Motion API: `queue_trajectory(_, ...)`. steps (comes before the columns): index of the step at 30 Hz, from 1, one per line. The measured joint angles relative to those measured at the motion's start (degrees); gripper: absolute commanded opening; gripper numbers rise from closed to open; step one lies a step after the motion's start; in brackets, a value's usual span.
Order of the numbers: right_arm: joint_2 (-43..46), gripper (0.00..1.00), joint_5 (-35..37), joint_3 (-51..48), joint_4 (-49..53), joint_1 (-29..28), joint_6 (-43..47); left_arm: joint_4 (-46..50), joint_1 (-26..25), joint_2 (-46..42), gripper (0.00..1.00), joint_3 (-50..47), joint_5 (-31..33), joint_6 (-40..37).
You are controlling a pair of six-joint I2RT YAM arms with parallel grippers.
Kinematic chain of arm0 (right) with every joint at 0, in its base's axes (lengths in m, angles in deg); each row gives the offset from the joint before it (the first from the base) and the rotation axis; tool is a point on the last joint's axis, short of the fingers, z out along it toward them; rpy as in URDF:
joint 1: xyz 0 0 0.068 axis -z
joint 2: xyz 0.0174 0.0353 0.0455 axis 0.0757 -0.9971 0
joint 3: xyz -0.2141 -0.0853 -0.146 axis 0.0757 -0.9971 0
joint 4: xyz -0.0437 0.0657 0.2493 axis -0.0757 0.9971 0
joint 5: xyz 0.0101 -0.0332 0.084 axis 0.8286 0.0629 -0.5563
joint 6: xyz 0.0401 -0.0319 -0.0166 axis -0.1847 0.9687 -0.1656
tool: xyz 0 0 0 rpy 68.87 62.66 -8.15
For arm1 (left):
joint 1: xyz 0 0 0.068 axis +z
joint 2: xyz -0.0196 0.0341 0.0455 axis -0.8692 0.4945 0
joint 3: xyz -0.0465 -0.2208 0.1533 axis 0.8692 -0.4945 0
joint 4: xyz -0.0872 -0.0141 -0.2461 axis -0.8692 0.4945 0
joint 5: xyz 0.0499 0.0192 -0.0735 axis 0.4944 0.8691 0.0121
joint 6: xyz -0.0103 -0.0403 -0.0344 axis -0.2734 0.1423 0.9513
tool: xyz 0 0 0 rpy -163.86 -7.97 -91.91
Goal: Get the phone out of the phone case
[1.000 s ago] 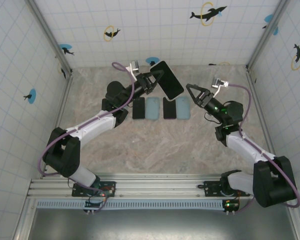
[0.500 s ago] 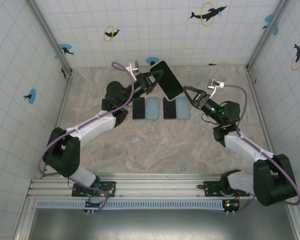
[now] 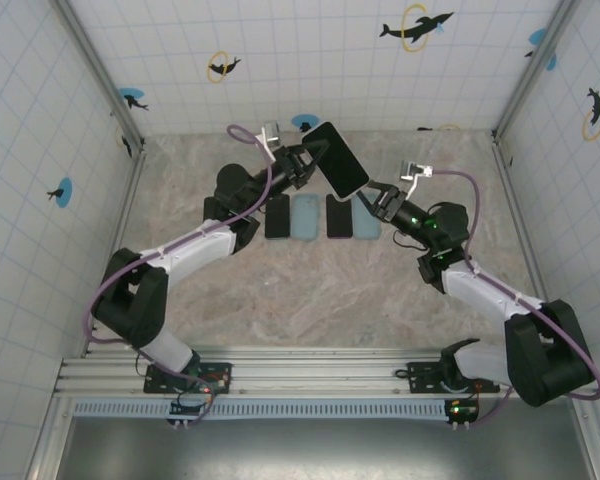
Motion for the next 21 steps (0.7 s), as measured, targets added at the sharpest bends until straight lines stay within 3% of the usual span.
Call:
queue_trajectory(5,-0.2,0.1,0.6,0.0,0.0,0.0,-1.8,-0.5,0.0,1.4,0.02,0.0,0.4,1.3)
queue_trajectory(15,-1.5,0.07,1.7,-0.4,-2.2,0.2,-5.1,0.1,0.0,1.9,0.42,0.0,0.2,2.0)
queue_trajectory(18,-1.6,0.06,3.0,-0.9,-2.5,0.4,-5.9,1.6,0.0,2.0,0.6,0.1,0.2,1.7)
queue_trajectory(21,-1.6,0.06,5.2,-1.7,-2.8,0.6,-6.5,4.7,0.0,2.0,0.65,0.5,0.5,1.4)
